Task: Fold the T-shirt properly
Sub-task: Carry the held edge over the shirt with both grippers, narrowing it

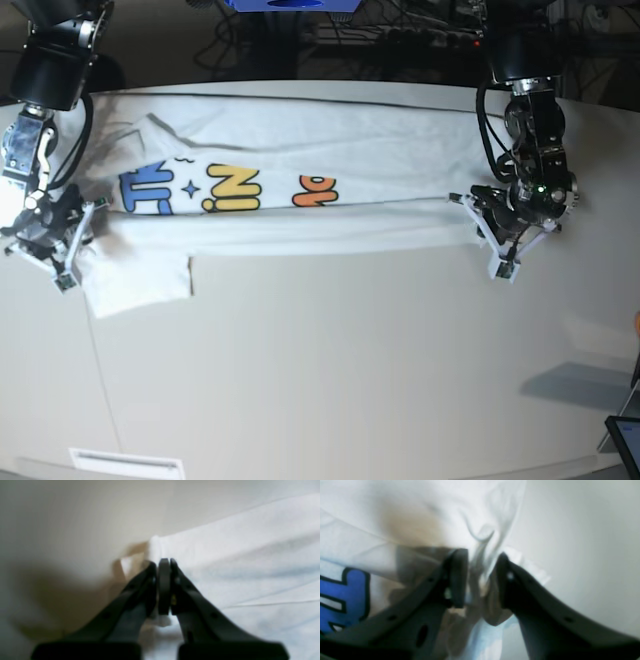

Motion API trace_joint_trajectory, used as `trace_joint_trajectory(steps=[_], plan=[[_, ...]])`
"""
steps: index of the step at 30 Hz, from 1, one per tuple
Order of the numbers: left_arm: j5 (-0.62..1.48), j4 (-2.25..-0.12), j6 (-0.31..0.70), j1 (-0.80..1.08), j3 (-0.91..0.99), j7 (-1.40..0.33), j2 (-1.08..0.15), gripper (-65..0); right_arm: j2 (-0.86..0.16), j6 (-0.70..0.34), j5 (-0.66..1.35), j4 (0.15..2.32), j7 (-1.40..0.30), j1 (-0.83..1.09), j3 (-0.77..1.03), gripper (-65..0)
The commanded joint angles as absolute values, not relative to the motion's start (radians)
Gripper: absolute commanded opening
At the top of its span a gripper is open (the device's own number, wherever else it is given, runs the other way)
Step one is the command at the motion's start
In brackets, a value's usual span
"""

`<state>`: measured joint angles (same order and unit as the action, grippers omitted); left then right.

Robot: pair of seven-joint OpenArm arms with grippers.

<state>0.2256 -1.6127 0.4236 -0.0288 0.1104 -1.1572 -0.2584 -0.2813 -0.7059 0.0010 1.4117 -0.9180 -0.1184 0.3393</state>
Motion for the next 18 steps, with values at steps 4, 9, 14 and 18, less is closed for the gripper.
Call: trace_joint_trajectory(steps=[4,9,14,18], plan=[[0.151,-1.629,0.427,-0.03,0.093,-1.158,-0.262,-65.0,-0.309,-0.698,0.005,1.457,-0.905,-0.134,0.346,-23.2],[0.147,-1.635,0.427,-0.021,0.09,-1.156,-0.262,-65.0,-0.312,-0.698,0.005,1.569,-0.909,-0.119,0.367,-22.1],[0.148,-1.635,0.427,-0.021,0.09,-1.156,-0.257,-65.0,-0.311,-0.68,0.007,1.618,-0.911,-0.159,0.43,-21.6],[0.15,-1.636,0.427,-0.021,0.09,-1.156,-0.257,-65.0,-0.311,-0.693,0.008,1.573,-0.911,-0.229,0.355,-21.6]])
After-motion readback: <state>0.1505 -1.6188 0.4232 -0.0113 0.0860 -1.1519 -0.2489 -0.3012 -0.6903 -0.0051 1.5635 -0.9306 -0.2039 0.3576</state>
